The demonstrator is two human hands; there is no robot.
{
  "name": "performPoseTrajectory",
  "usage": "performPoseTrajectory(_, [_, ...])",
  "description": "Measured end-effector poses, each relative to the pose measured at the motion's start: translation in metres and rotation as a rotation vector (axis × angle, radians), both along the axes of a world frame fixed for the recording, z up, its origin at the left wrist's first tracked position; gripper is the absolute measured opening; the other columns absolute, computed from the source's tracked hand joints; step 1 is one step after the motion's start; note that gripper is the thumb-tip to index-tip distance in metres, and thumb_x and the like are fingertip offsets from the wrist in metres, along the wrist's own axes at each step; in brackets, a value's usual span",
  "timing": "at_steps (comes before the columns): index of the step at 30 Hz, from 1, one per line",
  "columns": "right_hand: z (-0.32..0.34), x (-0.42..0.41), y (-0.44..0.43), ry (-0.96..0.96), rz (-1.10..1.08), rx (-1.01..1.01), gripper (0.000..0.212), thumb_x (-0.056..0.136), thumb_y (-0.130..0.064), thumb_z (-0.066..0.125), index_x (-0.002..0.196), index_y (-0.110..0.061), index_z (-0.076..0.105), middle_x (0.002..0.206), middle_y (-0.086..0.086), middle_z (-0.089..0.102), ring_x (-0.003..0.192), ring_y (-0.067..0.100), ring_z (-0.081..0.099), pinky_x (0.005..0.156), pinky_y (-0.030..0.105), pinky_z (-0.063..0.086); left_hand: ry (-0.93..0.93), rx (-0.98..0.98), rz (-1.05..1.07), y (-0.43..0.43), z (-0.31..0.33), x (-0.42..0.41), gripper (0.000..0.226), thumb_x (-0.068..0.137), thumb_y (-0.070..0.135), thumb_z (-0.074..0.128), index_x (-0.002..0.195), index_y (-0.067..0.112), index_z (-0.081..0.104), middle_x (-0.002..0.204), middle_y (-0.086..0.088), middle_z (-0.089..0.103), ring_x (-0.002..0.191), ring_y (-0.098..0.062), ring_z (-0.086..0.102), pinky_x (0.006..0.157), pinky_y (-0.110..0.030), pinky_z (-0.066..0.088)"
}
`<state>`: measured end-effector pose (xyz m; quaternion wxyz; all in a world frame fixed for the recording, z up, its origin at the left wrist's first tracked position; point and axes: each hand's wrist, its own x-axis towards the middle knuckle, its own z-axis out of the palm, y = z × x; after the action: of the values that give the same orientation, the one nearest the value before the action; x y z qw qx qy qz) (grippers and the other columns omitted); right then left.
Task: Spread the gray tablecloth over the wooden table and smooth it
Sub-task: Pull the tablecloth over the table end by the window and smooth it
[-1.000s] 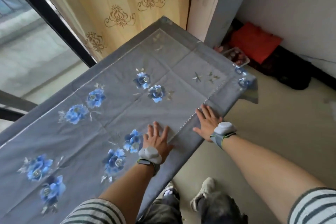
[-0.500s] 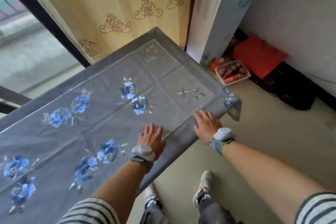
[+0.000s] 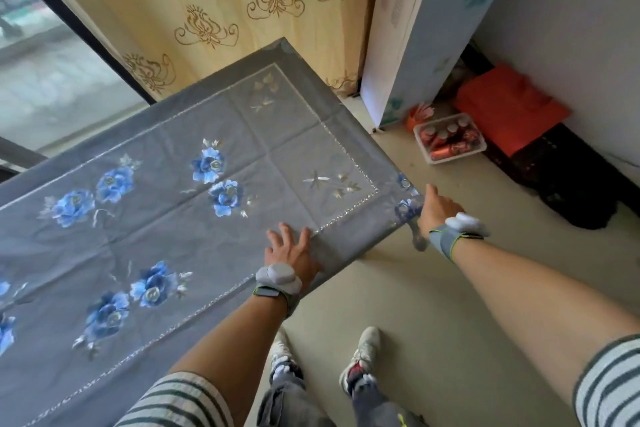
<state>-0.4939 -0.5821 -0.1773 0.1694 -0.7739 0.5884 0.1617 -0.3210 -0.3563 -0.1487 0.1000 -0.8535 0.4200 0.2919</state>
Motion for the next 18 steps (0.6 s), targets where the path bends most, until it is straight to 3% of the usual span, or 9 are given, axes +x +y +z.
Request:
performPoseTrajectory(4, [-0.011,-0.01,-0.016,0.005,-0.05,0.009,0.024,0.083,-0.016,0.054,0.104,-0.013,0.065,0.107,0.016,0.068,0.095,0.038,0.065,0.075,0.034,0.046,-0.017,-0.02,0.01,-0.001,0.001,-0.001,0.077,0.083,0.05,0.061,0.145,0.028,0.022,0.154,-0.019,0.011,0.14,-0.045,0.015,0.104,-0.048,0.038])
performPoseTrajectory(7, [-0.014,-0.01,-0.022,-0.064,-0.025,0.031,0.017,0.08,-0.018,0.056,0.093,-0.017,0.066,0.101,0.015,0.069,0.087,0.038,0.064,0.068,0.03,0.042,-0.017,-0.005,0.027,-0.002,0.001,-0.002,0.078,0.085,0.049,0.06,0.148,0.027,0.018,0.157,-0.019,0.005,0.143,-0.045,0.009,0.108,-0.049,0.034])
performPoseTrajectory(11, [-0.016,-0.017,-0.03,0.007,0.001,0.021,0.014,0.073,-0.02,0.056,0.077,-0.013,0.068,0.087,0.014,0.07,0.066,0.033,0.055,0.065,0.03,0.044,-0.01,-0.002,0.04,0.0,-0.004,-0.003,0.081,0.085,0.05,0.06,0.149,0.028,0.015,0.159,-0.019,0.002,0.145,-0.044,0.005,0.109,-0.049,0.031])
performPoseTrajectory(14, [-0.021,-0.02,-0.031,0.061,0.021,0.005,0.017,0.078,-0.018,0.053,0.081,-0.013,0.069,0.092,0.013,0.071,0.068,0.031,0.055,0.067,0.03,0.043,-0.019,-0.017,0.029,0.003,-0.009,-0.005,0.084,0.082,0.053,0.061,0.148,0.03,0.015,0.159,-0.018,0.003,0.145,-0.043,0.006,0.108,-0.048,0.033])
performPoseTrajectory(18, [-0.014,-0.019,-0.026,0.125,0.09,-0.001,0.021,0.08,-0.02,0.055,0.094,-0.013,0.068,0.103,0.013,0.07,0.087,0.033,0.067,0.068,0.03,0.042,-0.017,-0.035,0.026,0.007,-0.014,-0.006,0.086,0.081,0.055,0.06,0.148,0.031,0.013,0.159,-0.018,0.002,0.145,-0.043,0.004,0.109,-0.047,0.032])
